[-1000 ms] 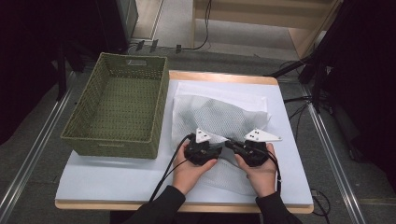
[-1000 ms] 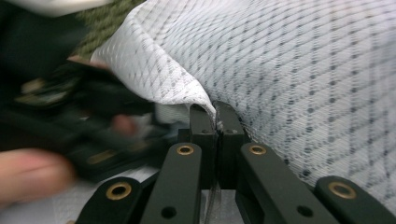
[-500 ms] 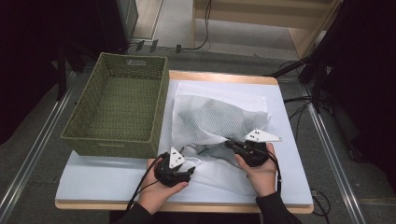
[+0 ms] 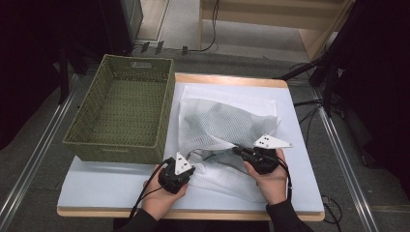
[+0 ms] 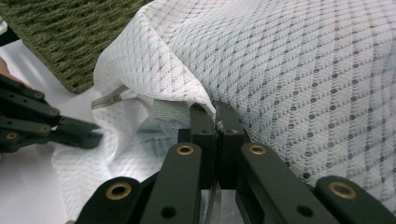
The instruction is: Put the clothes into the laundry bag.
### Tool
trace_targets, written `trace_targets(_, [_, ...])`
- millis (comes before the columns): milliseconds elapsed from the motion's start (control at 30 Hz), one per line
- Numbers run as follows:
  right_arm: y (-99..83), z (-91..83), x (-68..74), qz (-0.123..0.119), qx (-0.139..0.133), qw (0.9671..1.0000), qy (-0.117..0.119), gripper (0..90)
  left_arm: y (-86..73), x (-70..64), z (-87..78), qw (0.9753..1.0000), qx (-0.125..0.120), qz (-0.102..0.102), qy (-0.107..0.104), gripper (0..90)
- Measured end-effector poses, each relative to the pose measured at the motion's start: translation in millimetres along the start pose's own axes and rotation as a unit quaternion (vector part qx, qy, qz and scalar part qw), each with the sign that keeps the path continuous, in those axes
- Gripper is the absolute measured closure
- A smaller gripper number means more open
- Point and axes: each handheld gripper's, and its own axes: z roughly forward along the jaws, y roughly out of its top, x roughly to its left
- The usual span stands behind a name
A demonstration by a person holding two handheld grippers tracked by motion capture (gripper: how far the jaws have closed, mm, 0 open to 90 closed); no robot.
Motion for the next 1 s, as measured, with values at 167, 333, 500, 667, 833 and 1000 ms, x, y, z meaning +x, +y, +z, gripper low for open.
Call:
trace_targets(167, [-0.2,-1.7,2.3,-0.003,-0.002,1.0,0.007,89.8,-10.9,1.4,-15.0,0.9975,0.012,-0.009,-0.069,90.0])
trace_targets(333, [0.8,-5.5,11.0,-0.016,0.001,0.9998,0.015,89.7,-21.3,-15.0,-27.5,0.9967,0.026,0.034,-0.069,90.0])
trace_targets(500, [-1.2,-7.8,16.5,-0.023,0.005,0.9995,0.021,89.7,-19.9,-8.8,-43.6,0.9956,-0.039,-0.015,-0.084,78.5])
trace_targets(667, [-0.1,-5.4,16.9,-0.02,0.005,0.9995,0.024,89.7,10.5,-21.2,-52.8,0.9903,-0.111,-0.02,-0.081,58.1])
trace_targets(833, [0.2,-4.8,16.9,-0.019,0.005,0.9995,0.024,89.7,29.9,-32.9,-3.5,0.9973,-0.042,-0.015,-0.058,53.0])
trace_targets(1000, [-0.5,-6.1,15.7,-0.018,0.004,0.9995,0.027,89.7,40.7,-38.0,34.0,0.9996,-0.008,-0.015,0.024,46.1])
